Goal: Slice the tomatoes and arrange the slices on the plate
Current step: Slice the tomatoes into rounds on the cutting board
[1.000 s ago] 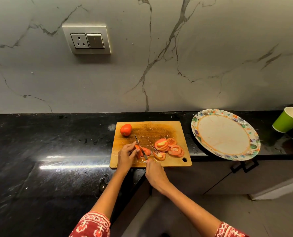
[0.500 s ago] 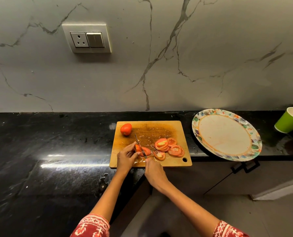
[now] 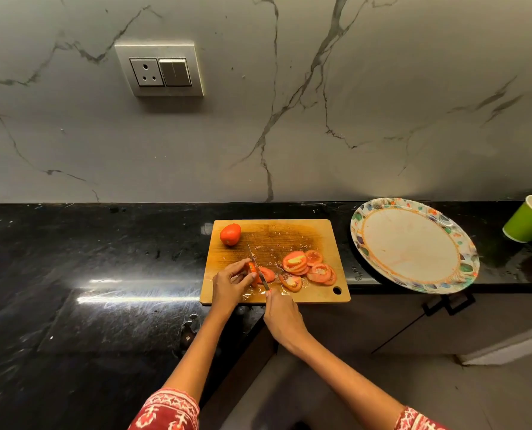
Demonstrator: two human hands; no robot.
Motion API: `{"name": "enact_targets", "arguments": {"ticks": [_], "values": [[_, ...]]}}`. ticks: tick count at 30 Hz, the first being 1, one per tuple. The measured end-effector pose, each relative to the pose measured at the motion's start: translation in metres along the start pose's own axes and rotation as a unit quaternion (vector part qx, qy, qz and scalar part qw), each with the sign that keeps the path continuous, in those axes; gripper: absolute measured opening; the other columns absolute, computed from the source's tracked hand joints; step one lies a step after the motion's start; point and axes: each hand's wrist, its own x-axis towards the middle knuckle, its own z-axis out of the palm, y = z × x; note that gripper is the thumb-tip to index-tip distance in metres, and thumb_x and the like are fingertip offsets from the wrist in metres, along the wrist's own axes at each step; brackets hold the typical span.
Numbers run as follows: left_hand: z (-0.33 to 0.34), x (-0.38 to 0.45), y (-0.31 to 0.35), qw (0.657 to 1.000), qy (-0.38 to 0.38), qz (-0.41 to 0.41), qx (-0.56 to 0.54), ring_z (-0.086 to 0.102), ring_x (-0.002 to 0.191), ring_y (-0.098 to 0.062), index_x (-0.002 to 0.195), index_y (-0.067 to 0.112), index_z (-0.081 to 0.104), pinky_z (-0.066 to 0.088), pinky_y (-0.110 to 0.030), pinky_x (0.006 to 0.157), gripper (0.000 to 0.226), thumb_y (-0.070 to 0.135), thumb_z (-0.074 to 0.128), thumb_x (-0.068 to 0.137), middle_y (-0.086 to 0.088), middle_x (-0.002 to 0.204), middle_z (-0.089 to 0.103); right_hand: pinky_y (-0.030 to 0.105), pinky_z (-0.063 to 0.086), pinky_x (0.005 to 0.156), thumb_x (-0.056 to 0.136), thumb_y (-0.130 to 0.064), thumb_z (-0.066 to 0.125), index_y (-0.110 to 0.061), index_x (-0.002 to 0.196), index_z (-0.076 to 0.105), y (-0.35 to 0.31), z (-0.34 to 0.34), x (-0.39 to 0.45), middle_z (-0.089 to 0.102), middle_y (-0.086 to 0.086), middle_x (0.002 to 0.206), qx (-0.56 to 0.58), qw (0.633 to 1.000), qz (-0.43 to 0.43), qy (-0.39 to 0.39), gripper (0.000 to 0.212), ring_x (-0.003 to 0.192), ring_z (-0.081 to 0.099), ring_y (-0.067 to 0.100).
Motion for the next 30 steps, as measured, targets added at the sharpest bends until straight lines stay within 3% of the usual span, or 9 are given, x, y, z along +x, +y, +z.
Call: {"name": "enact_targets", "arguments": {"ticks": [11, 21, 30], "values": [[0.0003, -0.0026, 0.0043, 0.999, 0.011, -0.017, -0.03, 0.055, 0.104, -0.011, 0.114, 0.001, 0.062, 0.043, 0.0, 0.076, 0.037, 0.0, 0.07, 0.077, -0.005, 0.111, 0.061, 0.036, 0.039, 0.074, 0.102, -0.024, 0.026, -0.007, 0.111, 0.05, -0.0009, -0.0007, -0.0046, 0.06, 0.014, 0.109, -0.014, 1.0, 0.023, -0.008, 0.03, 0.105, 0.057, 0.033], [0.0018, -0.0008, 0.0025, 0.999, 0.011, -0.02, -0.03, 0.056, 0.107, -0.017, 0.114, -0.003, 0.061, 0.044, -0.001, 0.078, 0.04, -0.001, 0.07, 0.076, -0.013, 0.117, 0.061, 0.035, 0.042, 0.074, 0.101, -0.019, 0.029, -0.007, 0.11, 0.049, -0.0044, -0.0075, 0.0023, 0.061, 0.014, 0.105, 0.003, 1.0, 0.008, 0.007, 0.025, 0.103, 0.059, 0.032], [0.001, 0.0011, 0.0, 1.0, 0.008, -0.02, -0.016, 0.056, 0.107, -0.016, 0.114, -0.002, 0.061, 0.043, 0.001, 0.077, 0.039, 0.0, 0.07, 0.076, -0.015, 0.118, 0.061, 0.034, 0.04, 0.076, 0.102, -0.025, 0.025, -0.006, 0.113, 0.049, -0.0034, -0.0054, 0.0007, 0.061, 0.016, 0.109, -0.018, 1.0, 0.01, -0.01, 0.033, 0.105, 0.058, 0.034]]}}
